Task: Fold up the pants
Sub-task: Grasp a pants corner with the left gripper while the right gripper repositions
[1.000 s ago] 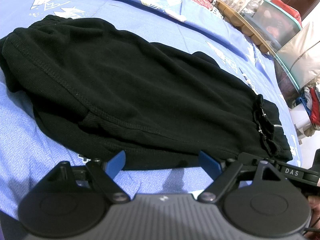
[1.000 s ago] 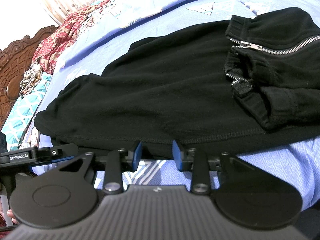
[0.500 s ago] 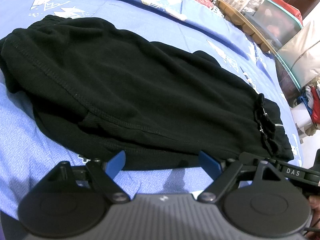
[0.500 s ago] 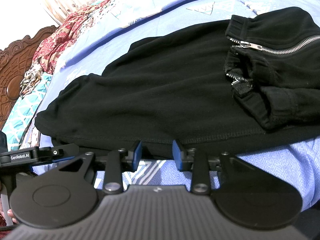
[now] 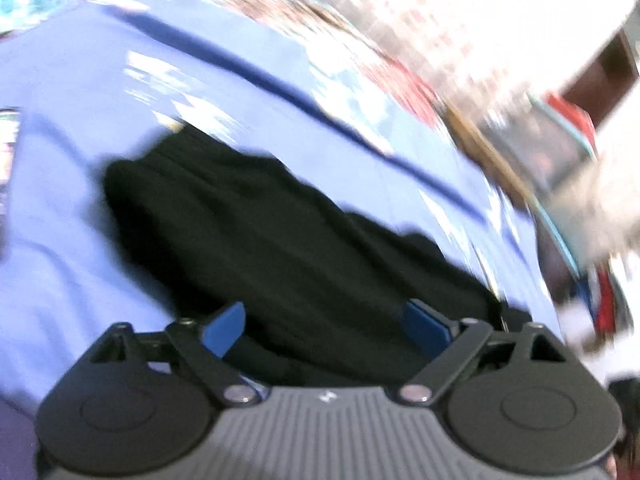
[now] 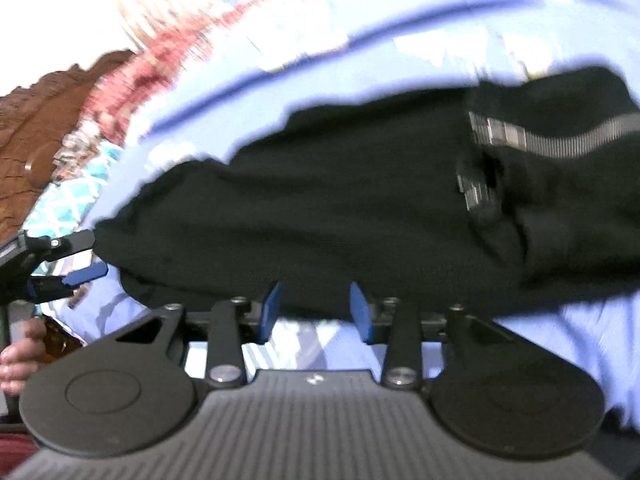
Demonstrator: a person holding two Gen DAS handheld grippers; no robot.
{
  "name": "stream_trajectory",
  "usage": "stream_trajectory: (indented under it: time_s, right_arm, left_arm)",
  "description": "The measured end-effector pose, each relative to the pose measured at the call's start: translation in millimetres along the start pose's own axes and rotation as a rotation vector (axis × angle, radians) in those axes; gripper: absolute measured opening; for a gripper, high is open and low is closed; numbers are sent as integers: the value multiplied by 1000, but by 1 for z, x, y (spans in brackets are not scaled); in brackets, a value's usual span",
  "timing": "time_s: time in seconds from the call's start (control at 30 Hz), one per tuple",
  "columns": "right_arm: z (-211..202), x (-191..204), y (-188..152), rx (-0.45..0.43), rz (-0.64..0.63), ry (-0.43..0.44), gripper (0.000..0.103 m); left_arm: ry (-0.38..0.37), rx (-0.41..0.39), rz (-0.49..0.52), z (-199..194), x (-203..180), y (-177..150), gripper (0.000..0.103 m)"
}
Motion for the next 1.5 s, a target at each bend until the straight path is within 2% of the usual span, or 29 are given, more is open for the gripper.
stream_trajectory:
  time_s: [0.07,0.13,0.2,0.23,0.27,0.33,0.4,0.5,0.53,0.57,0.7,0.73,0.77,0.83,0.9,0.93,1.03,1.1,1.17,1.23,1.3,1.33,1.37,1.43,1.5]
  right_arm:
    - [-5,8,9,-32,-18,4,44]
    - [2,17,17,-32,-33,1,44]
    - [16,30,25,-6,-55,16,41]
    - [25,38,29,10,-66,33,35]
    - [34,48,34,27,-86,56,26]
    - [54,74,42,55,-141,96,22]
    - [75,103,51,80,-186,134,21]
    - [110,147,64,123,-205,199,20]
    - [121,159,66,140,-198,217,20]
    - [135,172,68,164,-184,233,20]
    - [198,205,66,331,-56,260,20]
    - [214,206,61,391,-23,245,18]
    - [224,206,58,413,18,243,11]
    - [227,198,60,437,106,277,10]
    - [218,185,66,449,165,301,11]
    - [207,174,70,417,187,304,17]
    - [166,129,82,284,277,337,18]
    - [141,93,86,223,348,305,20]
    - [118,64,83,170,385,260,33]
    - [101,46,78,140,399,220,42]
    - [92,42,69,130,379,196,44]
    - [89,45,66,125,354,191,45]
    - [87,50,63,120,323,190,47]
    - [83,61,61,104,238,202,49]
    - [83,75,62,84,147,226,52]
  left_arm:
    - [33,-54,-57,-16,24,9,95]
    - [67,-67,-113,-19,46,19,95]
    - [91,-65,-140,-14,64,24,96]
    - [105,-60,-152,-9,71,27,96]
    - [107,-56,-164,-3,77,31,96]
    - [81,-57,-199,7,89,37,102]
    - [56,-63,-244,17,102,42,103]
    - [62,-78,-287,28,115,41,100]
    - [83,-96,-274,28,113,40,87]
    - [115,-103,-256,30,111,40,62]
    - [161,-128,-223,26,104,37,44]
    - [184,-135,-174,23,94,37,41]
    - [208,-141,-107,20,80,38,38]
    - [240,-158,84,18,43,36,35]
    - [233,-168,251,19,8,31,34]
    - [224,-168,317,22,-7,28,34]
    - [149,-125,491,42,-50,14,32]
    - [96,-64,562,60,-71,-4,32]
    - [57,33,628,85,-88,-27,35]
    - [31,137,674,108,-96,-50,43]
    - [54,206,713,120,-98,-69,46]
    - [75,213,751,120,-100,-77,52]
    - [80,209,777,115,-102,-80,63]
    - [77,177,796,96,-104,-80,79]
    - [66,122,779,69,-100,-73,82]
Point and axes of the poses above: each gripper's, at about its wrist camera, not at the fingertips, and z roughly the way its jaws point, x to its left, y to its top, the point moved 2 cm from there along z, roughly the way its jaws point, and after that the axes turned 10 degrees about -y, right-handed, at the moved point
